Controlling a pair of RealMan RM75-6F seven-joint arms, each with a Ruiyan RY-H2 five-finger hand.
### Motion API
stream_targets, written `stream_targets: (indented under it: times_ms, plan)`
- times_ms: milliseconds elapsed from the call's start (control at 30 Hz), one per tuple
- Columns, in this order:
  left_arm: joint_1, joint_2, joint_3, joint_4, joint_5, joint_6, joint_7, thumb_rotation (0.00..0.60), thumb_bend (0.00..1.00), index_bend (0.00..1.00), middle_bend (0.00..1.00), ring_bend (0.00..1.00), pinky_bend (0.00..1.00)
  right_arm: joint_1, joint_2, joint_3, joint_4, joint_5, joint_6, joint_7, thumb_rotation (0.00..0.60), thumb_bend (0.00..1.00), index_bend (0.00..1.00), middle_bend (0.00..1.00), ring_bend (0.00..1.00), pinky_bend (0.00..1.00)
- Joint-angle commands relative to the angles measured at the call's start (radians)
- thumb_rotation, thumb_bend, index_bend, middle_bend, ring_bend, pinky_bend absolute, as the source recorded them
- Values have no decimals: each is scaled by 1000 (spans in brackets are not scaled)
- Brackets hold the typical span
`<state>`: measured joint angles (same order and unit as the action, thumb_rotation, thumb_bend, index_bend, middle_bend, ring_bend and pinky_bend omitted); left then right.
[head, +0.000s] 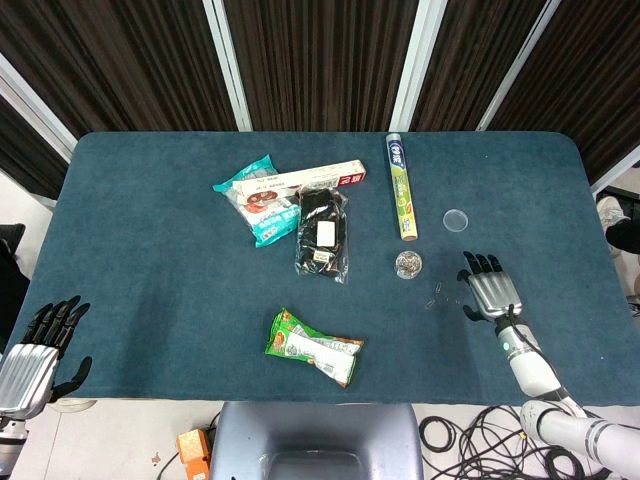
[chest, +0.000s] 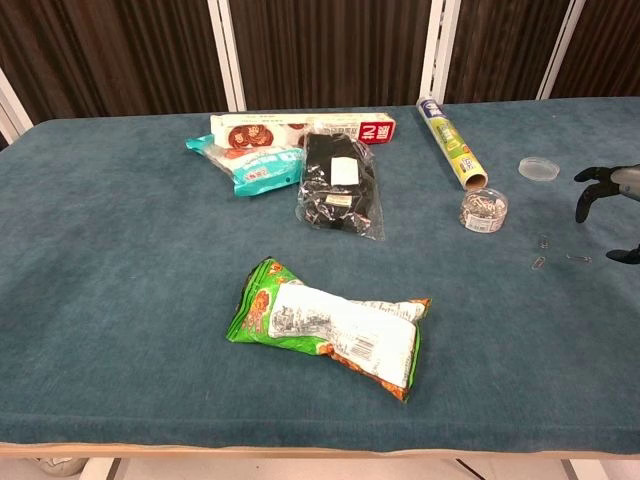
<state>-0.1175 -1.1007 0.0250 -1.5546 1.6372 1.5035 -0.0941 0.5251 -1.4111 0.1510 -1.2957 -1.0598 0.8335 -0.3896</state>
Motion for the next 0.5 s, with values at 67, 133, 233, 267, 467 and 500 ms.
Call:
stream_targets:
  times_ms: [67, 133, 233, 267, 467, 500]
  plan:
    - [-1, 2, -1, 1, -6, -5, -6, 600, 419, 0, 0, 6, 62, 7, -17, -8, 22, -6, -1, 13, 600, 246, 379, 0, 0, 0]
    - [-2, 2, -3, 1, -6, -4, -7, 600, 419, 0, 0, 6, 62, 12, -29, -13, 37, -9, -9, 23, 600, 246, 401, 0, 0, 0]
    - [-6, 3, -2, 0, -4, -9, -9, 600, 418, 0, 0, 6, 62, 23, -51, -21, 63, -18, -24, 39, 600, 246, 412, 0, 0, 0]
    - [-8, 3, -3, -1, -5, -11, -8, 600, 418, 0, 0, 6, 62, 26, -60, -23, 71, -23, -27, 48, 600, 250, 418, 0, 0, 0]
    - [-17, 3, -4, -2, -3, -24, -10, 600, 417, 0, 0, 6, 62, 34, -87, -36, 100, -50, -24, 75, 600, 267, 456, 0, 0, 0]
    - [-17, 3, -4, -1, -2, -24, -11, 600, 417, 0, 0, 6, 62, 34, -88, -37, 102, -53, -22, 78, 600, 267, 461, 0, 0, 0]
